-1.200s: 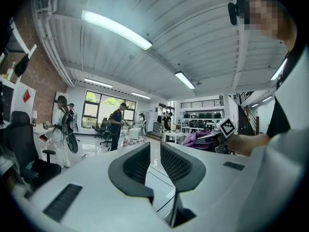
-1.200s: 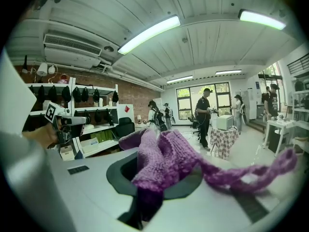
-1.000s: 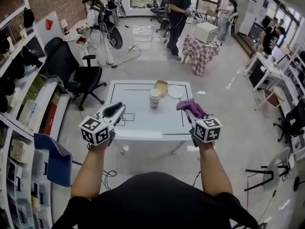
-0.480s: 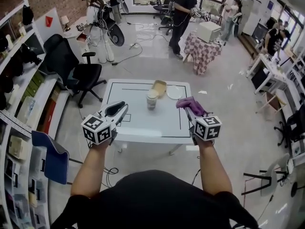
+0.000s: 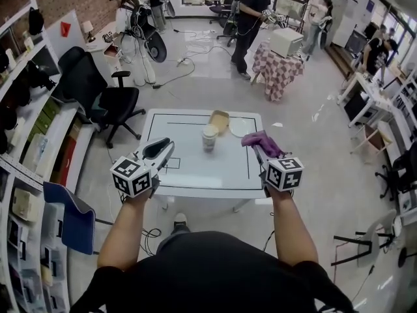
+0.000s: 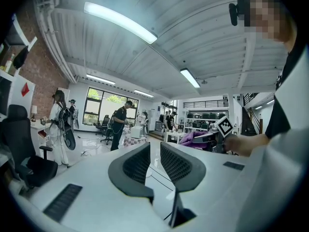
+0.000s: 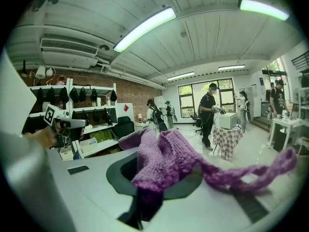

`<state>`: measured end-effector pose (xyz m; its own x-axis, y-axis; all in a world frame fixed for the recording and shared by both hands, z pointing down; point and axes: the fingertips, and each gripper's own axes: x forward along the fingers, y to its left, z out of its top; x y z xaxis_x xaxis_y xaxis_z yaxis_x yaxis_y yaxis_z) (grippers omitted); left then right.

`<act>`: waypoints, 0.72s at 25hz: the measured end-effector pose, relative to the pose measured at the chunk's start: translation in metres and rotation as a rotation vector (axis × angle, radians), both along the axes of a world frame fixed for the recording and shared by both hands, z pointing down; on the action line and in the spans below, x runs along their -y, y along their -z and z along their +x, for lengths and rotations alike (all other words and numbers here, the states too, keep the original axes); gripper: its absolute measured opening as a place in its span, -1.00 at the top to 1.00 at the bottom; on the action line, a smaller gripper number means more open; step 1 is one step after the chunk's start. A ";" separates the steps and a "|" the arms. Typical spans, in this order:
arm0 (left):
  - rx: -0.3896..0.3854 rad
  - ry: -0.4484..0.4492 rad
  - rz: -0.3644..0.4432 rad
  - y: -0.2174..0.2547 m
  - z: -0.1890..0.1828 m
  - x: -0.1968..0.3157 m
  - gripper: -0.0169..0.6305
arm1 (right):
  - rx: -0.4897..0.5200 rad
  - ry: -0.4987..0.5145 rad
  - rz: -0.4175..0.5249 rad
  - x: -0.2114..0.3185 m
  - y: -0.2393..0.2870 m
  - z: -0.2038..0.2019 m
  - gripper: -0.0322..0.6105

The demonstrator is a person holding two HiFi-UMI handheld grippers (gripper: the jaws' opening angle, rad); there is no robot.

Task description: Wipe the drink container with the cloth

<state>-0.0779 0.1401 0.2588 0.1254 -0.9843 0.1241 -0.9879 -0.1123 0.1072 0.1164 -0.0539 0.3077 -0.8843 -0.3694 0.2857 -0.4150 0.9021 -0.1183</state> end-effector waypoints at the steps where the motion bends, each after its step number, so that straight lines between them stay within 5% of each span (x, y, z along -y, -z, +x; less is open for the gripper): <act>1: -0.003 -0.003 -0.001 -0.001 -0.006 0.004 0.69 | -0.001 -0.005 0.000 0.003 0.000 -0.005 0.67; 18: -0.023 -0.135 -0.034 -0.025 -0.138 0.104 0.69 | -0.024 -0.115 -0.023 0.070 -0.020 -0.121 0.67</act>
